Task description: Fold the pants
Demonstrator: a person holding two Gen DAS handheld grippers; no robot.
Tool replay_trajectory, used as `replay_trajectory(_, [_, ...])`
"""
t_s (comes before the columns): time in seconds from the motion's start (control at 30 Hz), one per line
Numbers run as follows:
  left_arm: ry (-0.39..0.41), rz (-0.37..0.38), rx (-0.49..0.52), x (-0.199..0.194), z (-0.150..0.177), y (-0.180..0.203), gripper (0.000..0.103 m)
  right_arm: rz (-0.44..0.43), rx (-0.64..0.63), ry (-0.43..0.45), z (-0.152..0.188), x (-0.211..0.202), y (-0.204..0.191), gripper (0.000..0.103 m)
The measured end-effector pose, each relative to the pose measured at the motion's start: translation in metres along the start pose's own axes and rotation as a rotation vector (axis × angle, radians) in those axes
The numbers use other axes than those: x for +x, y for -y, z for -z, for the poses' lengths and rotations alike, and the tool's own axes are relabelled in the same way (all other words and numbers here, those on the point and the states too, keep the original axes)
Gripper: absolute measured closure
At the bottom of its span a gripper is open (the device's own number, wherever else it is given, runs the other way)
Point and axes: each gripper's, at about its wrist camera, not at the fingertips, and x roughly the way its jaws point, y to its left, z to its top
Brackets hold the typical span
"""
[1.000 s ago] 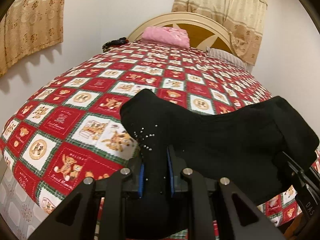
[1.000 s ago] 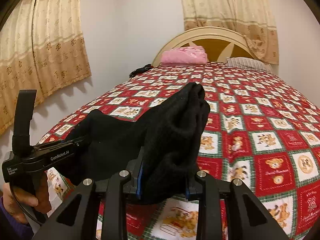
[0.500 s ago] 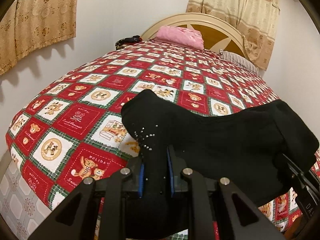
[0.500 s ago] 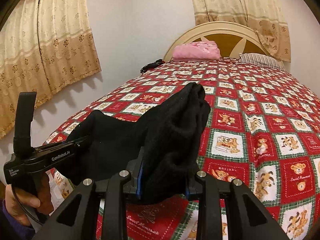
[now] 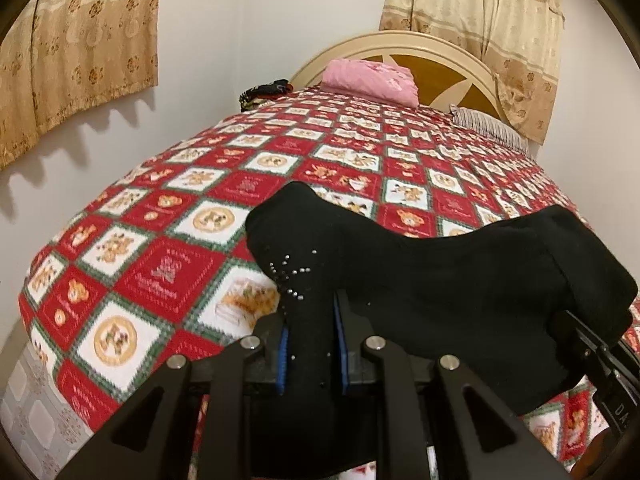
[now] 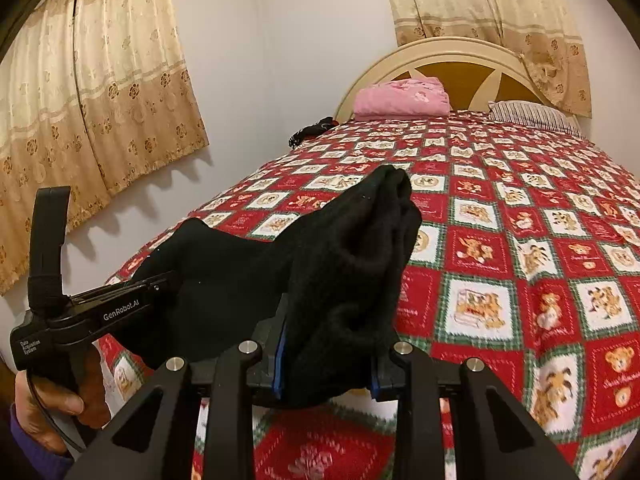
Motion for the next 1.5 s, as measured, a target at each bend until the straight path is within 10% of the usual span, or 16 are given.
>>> replay_trajectory(0.53, [-0.058, -0.074, 0.047, 0.060, -0.008, -0.001, 0.083, 0.022, 0.102, -0.140, 0.010, 0.093, 0.032, 0.072])
replay_trajectory(1.17, [-0.096, -0.073, 0.051, 0.076, 0.007, -0.010, 0.077, -0.012, 0.182, -0.233, 0.018, 0.112, 0.048, 0.070])
replay_trajectory(1.27, [-0.101, -0.062, 0.020, 0.074, 0.010, -0.018, 0.062, -0.006, 0.178, -0.238, 0.019, 0.111, 0.048, 0.069])
replay_trajectory(1.37, [-0.105, -0.116, -0.068, 0.071, 0.016, -0.038, 0.014, 0.002, 0.174, -0.238, 0.020, 0.111, 0.048, 0.066])
replay_trajectory(1.5, [-0.142, -0.022, -0.199, 0.073, 0.023, -0.066, 0.007, -0.004, 0.187, -0.238, 0.020, 0.111, 0.051, 0.064])
